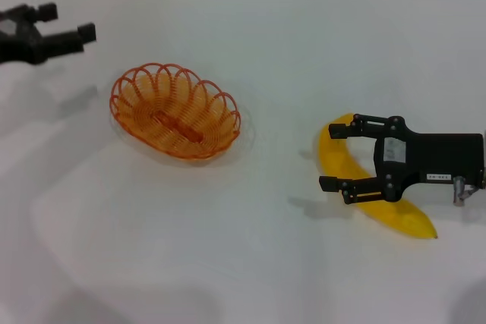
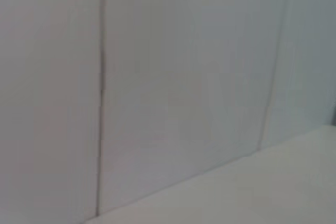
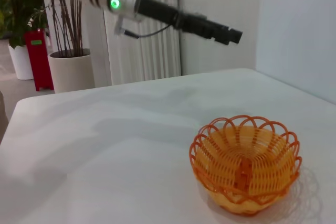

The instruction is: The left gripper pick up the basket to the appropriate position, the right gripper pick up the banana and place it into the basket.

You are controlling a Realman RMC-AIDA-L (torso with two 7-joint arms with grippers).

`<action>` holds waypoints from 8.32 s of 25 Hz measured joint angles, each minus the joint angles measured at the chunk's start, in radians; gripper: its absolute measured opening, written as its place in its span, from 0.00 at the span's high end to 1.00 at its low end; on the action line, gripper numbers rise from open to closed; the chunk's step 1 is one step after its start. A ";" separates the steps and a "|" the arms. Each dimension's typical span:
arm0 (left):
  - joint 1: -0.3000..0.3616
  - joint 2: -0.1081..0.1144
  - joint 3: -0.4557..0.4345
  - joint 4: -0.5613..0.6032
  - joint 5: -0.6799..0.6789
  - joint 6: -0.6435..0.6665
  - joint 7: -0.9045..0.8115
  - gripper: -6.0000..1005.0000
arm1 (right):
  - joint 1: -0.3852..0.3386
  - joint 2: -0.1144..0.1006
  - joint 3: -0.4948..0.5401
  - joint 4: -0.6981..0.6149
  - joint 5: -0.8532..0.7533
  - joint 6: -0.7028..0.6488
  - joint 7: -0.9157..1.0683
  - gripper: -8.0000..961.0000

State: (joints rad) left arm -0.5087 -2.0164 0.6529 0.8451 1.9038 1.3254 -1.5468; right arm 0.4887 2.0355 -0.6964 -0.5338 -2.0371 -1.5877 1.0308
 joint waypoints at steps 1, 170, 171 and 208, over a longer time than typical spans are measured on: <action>-0.015 0.012 0.001 0.015 0.029 0.001 -0.071 0.11 | 0.000 0.000 0.000 0.000 0.000 0.000 0.000 0.07; 0.016 -0.020 0.366 -0.285 -0.278 -0.357 -0.081 0.84 | 0.014 0.000 -0.028 0.022 -0.009 -0.008 0.020 0.07; 0.015 -0.020 0.366 -0.291 -0.283 -0.357 -0.079 0.84 | 0.015 0.000 -0.028 0.022 -0.009 -0.007 0.020 0.07; 0.001 -0.015 0.374 -0.373 -0.341 -0.384 0.009 0.44 | 0.015 0.000 -0.041 0.023 -0.009 -0.003 0.019 0.07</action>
State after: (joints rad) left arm -0.5073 -2.0313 1.0274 0.4721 1.5631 0.9418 -1.5381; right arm 0.5035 2.0356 -0.7379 -0.5108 -2.0462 -1.5907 1.0493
